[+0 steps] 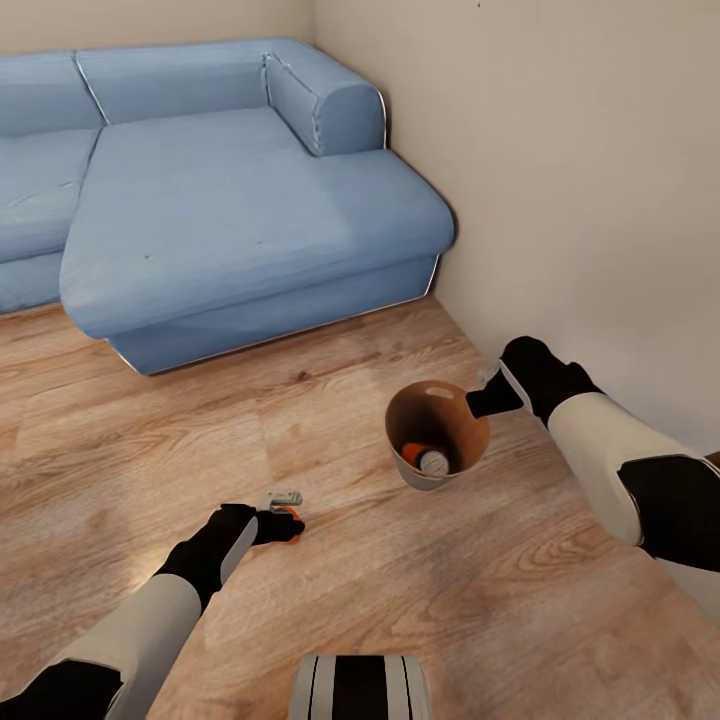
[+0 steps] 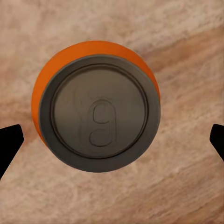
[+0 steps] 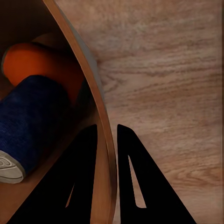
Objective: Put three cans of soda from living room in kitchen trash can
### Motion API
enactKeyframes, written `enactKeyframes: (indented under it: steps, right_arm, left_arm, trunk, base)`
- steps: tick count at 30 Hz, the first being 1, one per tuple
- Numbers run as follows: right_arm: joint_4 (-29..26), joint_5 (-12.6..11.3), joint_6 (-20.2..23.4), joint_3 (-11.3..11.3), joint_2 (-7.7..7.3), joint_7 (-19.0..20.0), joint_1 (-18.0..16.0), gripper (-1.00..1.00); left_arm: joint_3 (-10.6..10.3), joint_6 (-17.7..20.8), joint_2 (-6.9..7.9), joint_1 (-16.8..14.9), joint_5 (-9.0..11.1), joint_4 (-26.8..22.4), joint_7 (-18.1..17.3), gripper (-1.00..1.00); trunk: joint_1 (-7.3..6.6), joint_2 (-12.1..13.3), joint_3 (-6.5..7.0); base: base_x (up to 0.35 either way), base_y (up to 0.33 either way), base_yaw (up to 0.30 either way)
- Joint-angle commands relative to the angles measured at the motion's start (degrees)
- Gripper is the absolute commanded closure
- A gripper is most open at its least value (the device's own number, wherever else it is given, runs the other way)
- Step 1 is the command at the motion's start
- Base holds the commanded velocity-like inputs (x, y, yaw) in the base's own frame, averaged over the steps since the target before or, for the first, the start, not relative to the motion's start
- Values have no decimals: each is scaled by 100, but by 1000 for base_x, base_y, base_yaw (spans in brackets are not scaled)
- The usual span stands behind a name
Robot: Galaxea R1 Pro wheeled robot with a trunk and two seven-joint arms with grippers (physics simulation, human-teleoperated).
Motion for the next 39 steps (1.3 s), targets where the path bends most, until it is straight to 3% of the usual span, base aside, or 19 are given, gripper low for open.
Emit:
enactKeyframes:
  steps: [1,21,30,39]
  right_arm:
    - [-2,-121,19,-20,-2,22,-2,100]
    - [1,-117,19,6,-27,24,-4,100]
    - [-6,-117,19,6,-40,24,-4,100]
    - [-1,-117,19,14,-38,21,-4,100]
  left_arm:
    - [-1,0,0,0,0,-2,0,-100]
    - [20,-1,4,0,0,-21,-1,-100]
    - [32,0,4,0,2,-21,-3,-100]
    - [40,0,8,0,9,-29,-6,-100]
  trunk:
    - [-1,0,0]
    - [-1,0,0]
    - [23,-12,-217]
    - [23,-12,-254]
  base:
    - [0,0,0]
    - [0,0,0]
    - [0,0,0]
    - [0,0,0]
